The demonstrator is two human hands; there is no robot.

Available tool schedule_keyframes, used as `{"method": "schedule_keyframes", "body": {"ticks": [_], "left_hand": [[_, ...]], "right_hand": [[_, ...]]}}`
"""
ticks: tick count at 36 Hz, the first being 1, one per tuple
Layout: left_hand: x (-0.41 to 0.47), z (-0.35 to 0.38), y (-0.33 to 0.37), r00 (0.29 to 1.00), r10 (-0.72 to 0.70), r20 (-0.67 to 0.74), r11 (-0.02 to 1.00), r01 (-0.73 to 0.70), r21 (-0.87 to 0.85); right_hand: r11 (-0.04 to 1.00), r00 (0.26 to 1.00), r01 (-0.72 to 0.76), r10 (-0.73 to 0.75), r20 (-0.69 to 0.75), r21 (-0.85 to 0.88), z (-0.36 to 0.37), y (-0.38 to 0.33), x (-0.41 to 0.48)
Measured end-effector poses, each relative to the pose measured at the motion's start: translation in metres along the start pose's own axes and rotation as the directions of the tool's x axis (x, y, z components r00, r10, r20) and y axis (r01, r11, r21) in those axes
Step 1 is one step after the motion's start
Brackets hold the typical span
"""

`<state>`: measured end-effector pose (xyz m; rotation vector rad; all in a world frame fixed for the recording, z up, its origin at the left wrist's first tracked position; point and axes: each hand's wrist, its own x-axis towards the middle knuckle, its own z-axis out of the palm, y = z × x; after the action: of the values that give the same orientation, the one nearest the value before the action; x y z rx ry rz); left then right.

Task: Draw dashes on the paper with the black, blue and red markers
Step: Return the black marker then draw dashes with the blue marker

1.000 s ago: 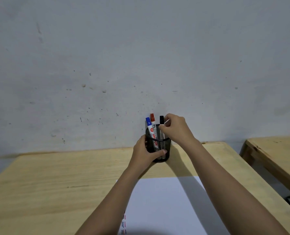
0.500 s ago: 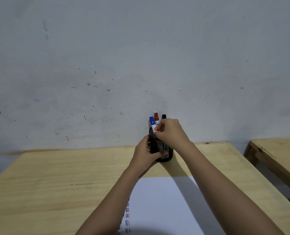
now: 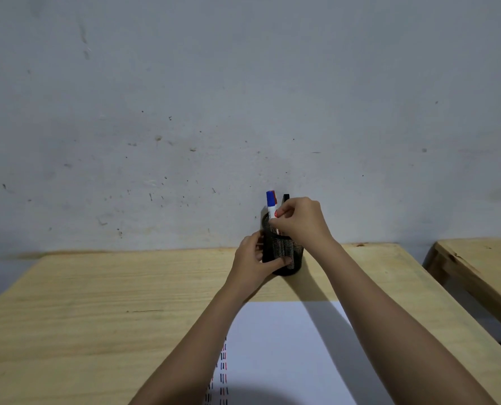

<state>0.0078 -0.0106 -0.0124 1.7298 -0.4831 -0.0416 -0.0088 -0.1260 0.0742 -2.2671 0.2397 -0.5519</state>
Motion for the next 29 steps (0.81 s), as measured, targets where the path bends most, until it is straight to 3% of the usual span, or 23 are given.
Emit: {"method": "schedule_keyframes", "body": {"ticks": [8,12,18,22,29], "left_hand": [[-0.008,-0.008,0.015,0.998,-0.042,-0.041,0.996,0.044,0.073],[-0.017,-0.025,0.037,0.995,-0.088,-0.036,0.996,0.087,-0.024],[-0.024,-0.055,0.092,0.982,0.112,-0.155,0.993,-0.116,-0.020],[-0.044,-0.064,0.134,0.975,0.179,-0.132,0.956,-0.204,-0.210],[-0.077,-0.068,0.159,0.966,0.248,-0.067,0.951,-0.256,-0.173]], "right_hand": [[0.968,0.979,0.126,-0.086,-0.183,0.216,-0.025,-0.017,-0.017],[0.945,0.957,0.228,-0.173,-0.232,0.233,-0.040,-0.032,-0.029],[0.923,0.938,0.341,-0.321,-0.134,0.177,-0.057,-0.049,-0.053],[0.910,0.916,0.401,-0.399,-0.044,0.102,-0.064,-0.053,-0.073],[0.883,0.881,0.470,-0.470,0.055,0.020,-0.070,-0.055,-0.103]]}}
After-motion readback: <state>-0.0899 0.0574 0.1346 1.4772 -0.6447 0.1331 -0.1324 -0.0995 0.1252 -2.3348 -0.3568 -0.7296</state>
